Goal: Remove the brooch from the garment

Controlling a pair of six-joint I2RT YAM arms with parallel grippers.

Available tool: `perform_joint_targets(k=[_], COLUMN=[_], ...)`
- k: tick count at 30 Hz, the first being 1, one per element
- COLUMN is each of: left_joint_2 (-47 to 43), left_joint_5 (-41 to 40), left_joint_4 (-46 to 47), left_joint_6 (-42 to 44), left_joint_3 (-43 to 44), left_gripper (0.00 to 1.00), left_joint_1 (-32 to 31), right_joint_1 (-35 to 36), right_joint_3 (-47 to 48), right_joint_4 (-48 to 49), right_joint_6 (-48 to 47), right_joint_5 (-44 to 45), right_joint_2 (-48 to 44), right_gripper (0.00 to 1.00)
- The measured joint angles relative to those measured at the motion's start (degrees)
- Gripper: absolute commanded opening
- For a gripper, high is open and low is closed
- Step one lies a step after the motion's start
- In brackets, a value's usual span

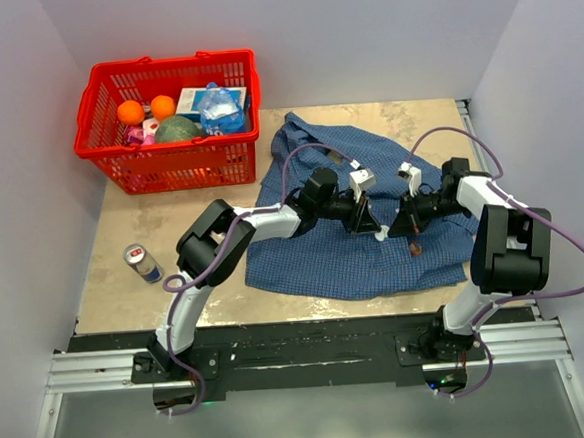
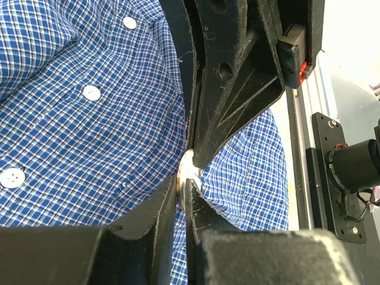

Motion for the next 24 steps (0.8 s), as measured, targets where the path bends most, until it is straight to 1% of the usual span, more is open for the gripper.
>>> perform_joint_targets(k=[8, 9, 14, 19, 20, 21, 22, 24], left_joint_2=[0.0, 0.0, 0.2, 0.61, 0.68, 0.7, 0.72, 0.72], left_joint_5=[0.59, 0.74, 1.09, 1.79, 1.95, 2.08, 2.12, 2.27], left_joint_4=[-0.02, -0.02, 0.13, 0.83, 0.96, 1.09, 1.11, 1.2], left_joint_6=[0.98, 1.01, 1.07, 1.01, 1.01, 1.01, 1.01, 0.94], left_joint_3=[0.0, 0.0, 0.0, 0.0, 0.0, 0.0, 0.0, 0.0], left_gripper=[0.14, 0.1, 0.0, 0.0, 0.01, 0.14, 0.21, 0.27], left_joint_1=[-0.04, -0.04, -0.11, -0.11, -0.11, -0.11, -0.11, -0.11], right_joint_1=[-0.13, -0.15, -0.37, -0.44, -0.46, -0.48, -0.5, -0.57], right_joint_3=[0.0, 0.0, 0.0, 0.0, 0.0, 0.0, 0.0, 0.0], right_joint_4=[-0.07, -0.09, -0.44, -0.76, -0.85, -0.9, -0.94, -0.96], right_joint_6=[1.03, 1.16, 1.51, 1.64, 1.64, 1.64, 1.64, 1.68], right_joint_5=[-0.04, -0.04, -0.04, 0.07, 0.09, 0.09, 0.09, 0.07], right_joint_2=[0.02, 0.02, 0.02, 0.04, 0.04, 0.07, 0.09, 0.11], right_gripper=[0.0, 0.0, 0.0, 0.0, 0.0, 0.0, 0.0, 0.0])
